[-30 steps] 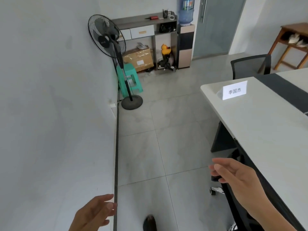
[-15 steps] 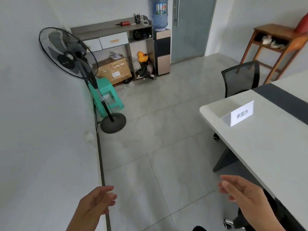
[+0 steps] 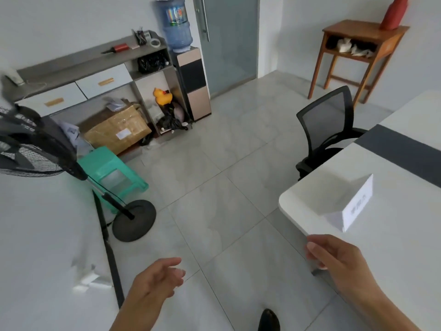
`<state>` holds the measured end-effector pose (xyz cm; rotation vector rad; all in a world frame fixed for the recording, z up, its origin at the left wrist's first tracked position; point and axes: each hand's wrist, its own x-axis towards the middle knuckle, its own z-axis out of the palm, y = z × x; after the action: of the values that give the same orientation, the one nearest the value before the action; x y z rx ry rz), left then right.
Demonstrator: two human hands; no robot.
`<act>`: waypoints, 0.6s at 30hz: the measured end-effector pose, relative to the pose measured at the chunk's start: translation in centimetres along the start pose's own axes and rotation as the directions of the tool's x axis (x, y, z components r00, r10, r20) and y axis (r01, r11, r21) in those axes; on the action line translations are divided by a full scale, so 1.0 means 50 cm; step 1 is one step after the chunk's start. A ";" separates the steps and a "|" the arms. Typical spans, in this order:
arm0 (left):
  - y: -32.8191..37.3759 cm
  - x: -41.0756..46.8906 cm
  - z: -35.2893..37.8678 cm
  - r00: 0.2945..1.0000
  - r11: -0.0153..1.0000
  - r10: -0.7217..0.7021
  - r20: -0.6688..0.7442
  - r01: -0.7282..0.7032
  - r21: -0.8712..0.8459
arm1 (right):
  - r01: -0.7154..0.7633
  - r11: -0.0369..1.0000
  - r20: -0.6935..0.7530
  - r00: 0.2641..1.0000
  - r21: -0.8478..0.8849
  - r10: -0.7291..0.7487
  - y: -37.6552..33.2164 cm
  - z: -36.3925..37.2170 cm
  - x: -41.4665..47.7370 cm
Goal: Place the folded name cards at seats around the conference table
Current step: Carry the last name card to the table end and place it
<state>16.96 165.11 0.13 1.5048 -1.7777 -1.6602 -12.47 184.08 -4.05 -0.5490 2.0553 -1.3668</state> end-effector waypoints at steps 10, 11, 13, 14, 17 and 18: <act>0.137 0.379 0.002 0.985 0.997 0.019 0.171 -0.032 0.072 | -0.081 0.996 -0.177 0.981 0.030 0.085 -0.076 0.035 0.261; 0.153 0.426 0.004 0.978 0.995 0.031 0.204 -0.050 0.091 | -0.108 0.993 -0.221 0.968 0.047 0.116 -0.071 0.039 0.278; 0.200 0.515 0.008 0.958 0.988 0.061 0.281 -0.098 0.123 | -0.153 0.984 -0.318 0.932 0.092 0.175 -0.062 0.052 0.304; 0.229 0.561 0.010 0.943 0.983 0.077 0.324 -0.126 0.133 | -0.174 0.977 -0.367 0.907 0.121 0.207 -0.060 0.061 0.316; 0.320 0.700 0.019 0.904 0.967 0.121 0.411 -0.201 0.157 | -0.238 0.952 -0.474 0.828 0.190 0.301 -0.060 0.095 0.349; 0.348 0.742 0.027 0.889 0.961 0.136 0.438 -0.226 0.161 | -0.251 0.945 -0.507 0.798 0.211 0.325 -0.063 0.105 0.356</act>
<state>-7.97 132.57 -1.23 1.0546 -2.3026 -1.8534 -21.92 168.11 -7.18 0.2450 2.3246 -1.5726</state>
